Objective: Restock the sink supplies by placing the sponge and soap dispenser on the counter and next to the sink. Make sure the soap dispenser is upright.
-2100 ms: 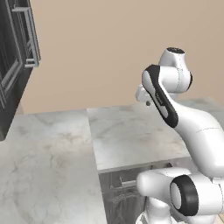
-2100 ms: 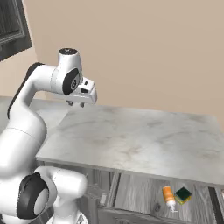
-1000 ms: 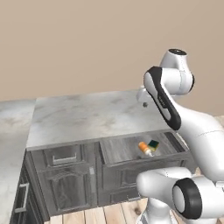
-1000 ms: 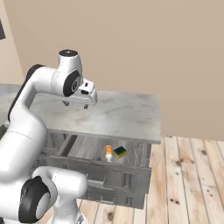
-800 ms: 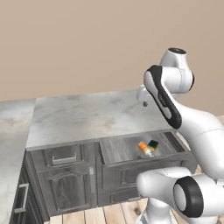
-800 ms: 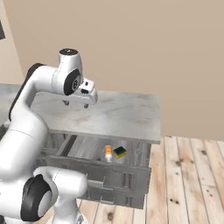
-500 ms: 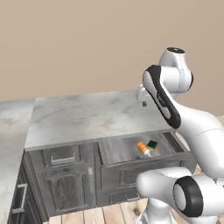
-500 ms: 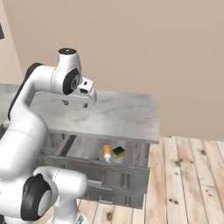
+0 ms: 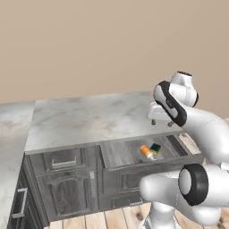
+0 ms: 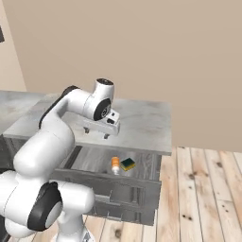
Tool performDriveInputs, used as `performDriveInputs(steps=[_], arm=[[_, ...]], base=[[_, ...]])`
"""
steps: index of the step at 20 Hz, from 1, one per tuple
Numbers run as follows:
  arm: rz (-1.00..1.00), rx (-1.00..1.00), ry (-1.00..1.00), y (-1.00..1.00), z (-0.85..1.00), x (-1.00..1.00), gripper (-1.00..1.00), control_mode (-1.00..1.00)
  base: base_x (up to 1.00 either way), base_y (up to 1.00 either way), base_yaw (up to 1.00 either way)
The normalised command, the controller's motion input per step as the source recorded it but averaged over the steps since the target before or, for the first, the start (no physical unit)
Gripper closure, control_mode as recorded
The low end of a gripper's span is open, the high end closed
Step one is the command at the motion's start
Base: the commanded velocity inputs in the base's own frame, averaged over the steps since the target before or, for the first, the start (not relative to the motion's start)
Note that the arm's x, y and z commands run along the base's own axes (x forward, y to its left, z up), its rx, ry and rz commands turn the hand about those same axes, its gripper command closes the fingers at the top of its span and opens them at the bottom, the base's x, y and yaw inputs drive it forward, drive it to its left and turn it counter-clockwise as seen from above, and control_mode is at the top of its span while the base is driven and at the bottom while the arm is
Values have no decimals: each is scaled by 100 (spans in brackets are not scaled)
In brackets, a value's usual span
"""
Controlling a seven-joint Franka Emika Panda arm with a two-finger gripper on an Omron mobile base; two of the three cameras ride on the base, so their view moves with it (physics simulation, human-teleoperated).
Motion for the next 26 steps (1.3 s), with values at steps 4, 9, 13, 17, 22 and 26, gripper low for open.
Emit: performDriveInputs(steps=[4,9,13,17,22,26], arm=[[0,-4,23,-1,-100,1,-100,-100],[0,-1,6,0,-100,3,-100,-100],[0,1,7,-1,-100,32,-100,-100],[0,9,4,-20,-63,46,-100,-100],[2,6,10,-19,-44,62,-100,-100],[6,1,11,-7,-65,34,-100,-100]], base=[[0,0,0],[0,0,0],[0,0,0],[0,0,0],[0,0,0],[0,0,0]])
